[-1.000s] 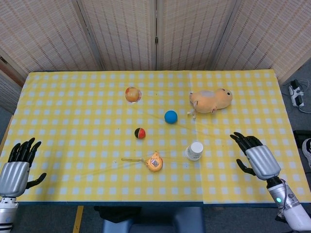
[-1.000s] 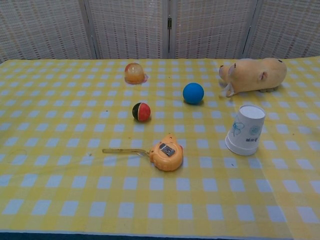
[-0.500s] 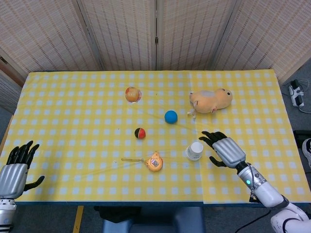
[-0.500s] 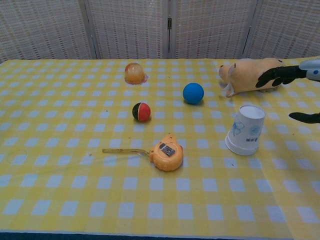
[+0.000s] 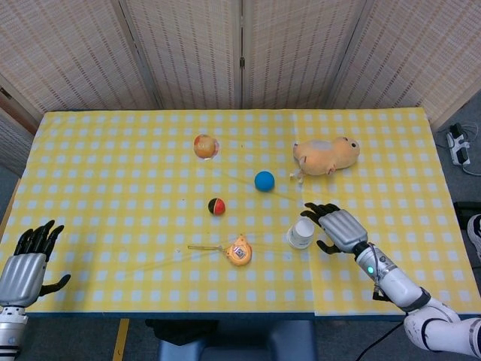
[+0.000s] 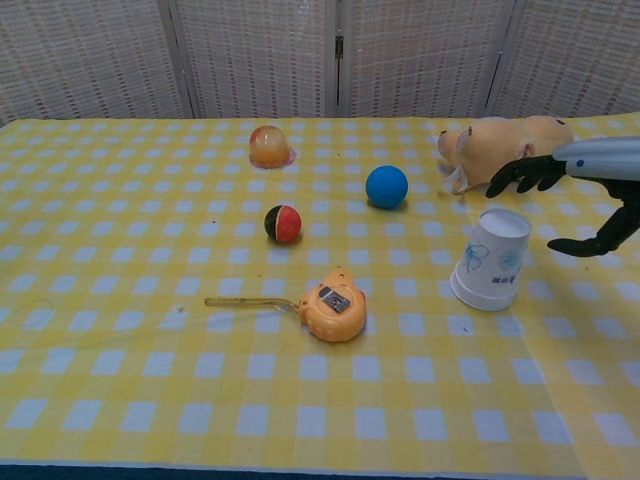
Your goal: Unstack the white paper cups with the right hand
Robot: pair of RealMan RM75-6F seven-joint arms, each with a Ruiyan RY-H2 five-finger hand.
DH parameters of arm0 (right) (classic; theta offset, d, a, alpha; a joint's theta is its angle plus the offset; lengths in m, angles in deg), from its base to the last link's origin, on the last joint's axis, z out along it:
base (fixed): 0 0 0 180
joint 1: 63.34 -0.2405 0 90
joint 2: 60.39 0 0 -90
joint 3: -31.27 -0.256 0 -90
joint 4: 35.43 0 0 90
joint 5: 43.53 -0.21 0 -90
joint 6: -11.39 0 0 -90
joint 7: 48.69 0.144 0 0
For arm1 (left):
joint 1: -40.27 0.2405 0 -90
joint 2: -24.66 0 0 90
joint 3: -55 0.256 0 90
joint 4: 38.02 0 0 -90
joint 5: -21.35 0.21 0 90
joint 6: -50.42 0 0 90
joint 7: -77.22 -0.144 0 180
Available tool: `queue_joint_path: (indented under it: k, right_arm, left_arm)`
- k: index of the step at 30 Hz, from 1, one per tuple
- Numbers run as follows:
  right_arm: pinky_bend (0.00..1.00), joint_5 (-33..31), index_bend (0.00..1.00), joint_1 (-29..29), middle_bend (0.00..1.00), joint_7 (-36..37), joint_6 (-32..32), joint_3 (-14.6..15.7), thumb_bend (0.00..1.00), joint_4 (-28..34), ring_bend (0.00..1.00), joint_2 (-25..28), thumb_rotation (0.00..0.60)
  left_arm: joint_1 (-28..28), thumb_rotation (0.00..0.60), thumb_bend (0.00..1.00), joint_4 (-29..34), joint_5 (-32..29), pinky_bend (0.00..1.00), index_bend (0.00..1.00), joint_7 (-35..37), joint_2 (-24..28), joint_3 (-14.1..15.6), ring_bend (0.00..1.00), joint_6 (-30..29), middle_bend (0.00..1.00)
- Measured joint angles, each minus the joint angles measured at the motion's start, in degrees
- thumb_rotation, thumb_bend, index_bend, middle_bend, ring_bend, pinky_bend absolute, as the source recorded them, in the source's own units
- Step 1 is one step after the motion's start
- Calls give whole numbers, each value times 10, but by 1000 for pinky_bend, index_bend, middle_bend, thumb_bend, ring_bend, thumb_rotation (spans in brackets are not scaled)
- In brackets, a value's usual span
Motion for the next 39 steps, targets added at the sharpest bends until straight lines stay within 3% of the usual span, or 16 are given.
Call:
queue_joint_path:
  k: [21, 39]
  right_arm:
    - [134, -47, 253, -55, 94, 3, 41, 4, 446, -20, 137, -18, 600]
    - [134, -44, 395, -56, 139, 8, 12, 14, 445, -9, 166, -10, 600]
  left_arm:
    - [-4, 600, 252, 3, -17, 0, 0, 3, 5, 0, 0, 14, 0]
    - [-5, 600, 251, 3, -22, 0, 0, 5, 5, 2, 0, 18, 0]
